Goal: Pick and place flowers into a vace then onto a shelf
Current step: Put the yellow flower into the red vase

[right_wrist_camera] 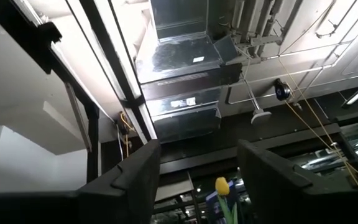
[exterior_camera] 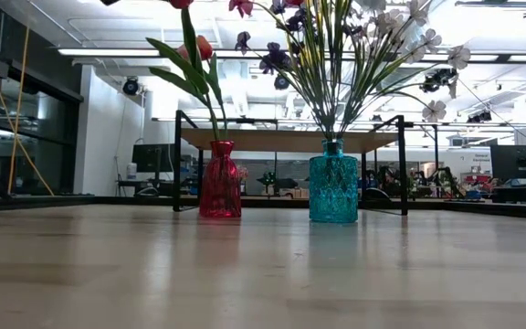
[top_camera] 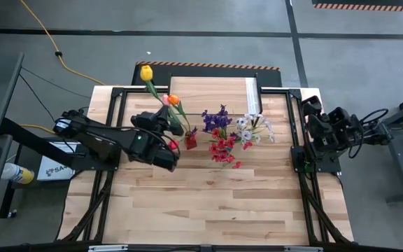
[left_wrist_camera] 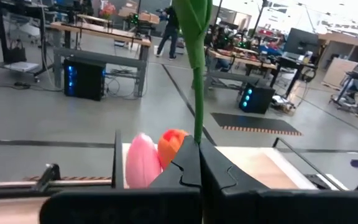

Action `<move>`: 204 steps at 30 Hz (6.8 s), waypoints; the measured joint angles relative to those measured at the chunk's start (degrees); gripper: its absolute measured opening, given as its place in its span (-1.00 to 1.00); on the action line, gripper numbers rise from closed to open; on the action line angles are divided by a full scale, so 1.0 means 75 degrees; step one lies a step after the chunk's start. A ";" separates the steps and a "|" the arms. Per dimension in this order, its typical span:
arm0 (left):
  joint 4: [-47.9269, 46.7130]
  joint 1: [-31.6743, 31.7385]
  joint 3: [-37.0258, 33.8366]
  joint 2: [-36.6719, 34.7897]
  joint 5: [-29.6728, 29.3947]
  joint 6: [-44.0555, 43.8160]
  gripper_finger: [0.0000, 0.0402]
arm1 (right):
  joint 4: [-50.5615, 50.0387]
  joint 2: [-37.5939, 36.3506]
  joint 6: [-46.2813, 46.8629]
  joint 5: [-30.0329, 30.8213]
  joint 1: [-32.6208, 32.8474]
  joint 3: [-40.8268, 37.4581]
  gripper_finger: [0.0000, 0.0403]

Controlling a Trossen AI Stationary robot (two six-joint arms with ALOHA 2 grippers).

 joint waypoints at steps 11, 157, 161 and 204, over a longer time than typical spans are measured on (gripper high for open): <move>0.0812 -0.0003 -0.0683 0.0009 0.0624 -0.0032 -0.90 | -0.0153 0.0000 -0.0041 0.0035 -0.0001 0.0000 0.02; 1.2280 0.2484 -0.5067 -0.2484 0.7038 1.1471 -0.90 | -0.1330 0.0702 0.0339 0.1344 -0.0001 0.0000 0.01; 1.2923 0.2495 -0.5397 -0.2486 0.7023 1.1484 -0.90 | -0.1330 0.0702 0.0348 0.1344 -0.0001 0.0000 0.02; 1.3225 0.2489 -0.5608 -0.1250 0.7258 1.1046 -0.28 | -0.1446 0.0708 0.0358 0.0997 0.0000 0.0000 0.02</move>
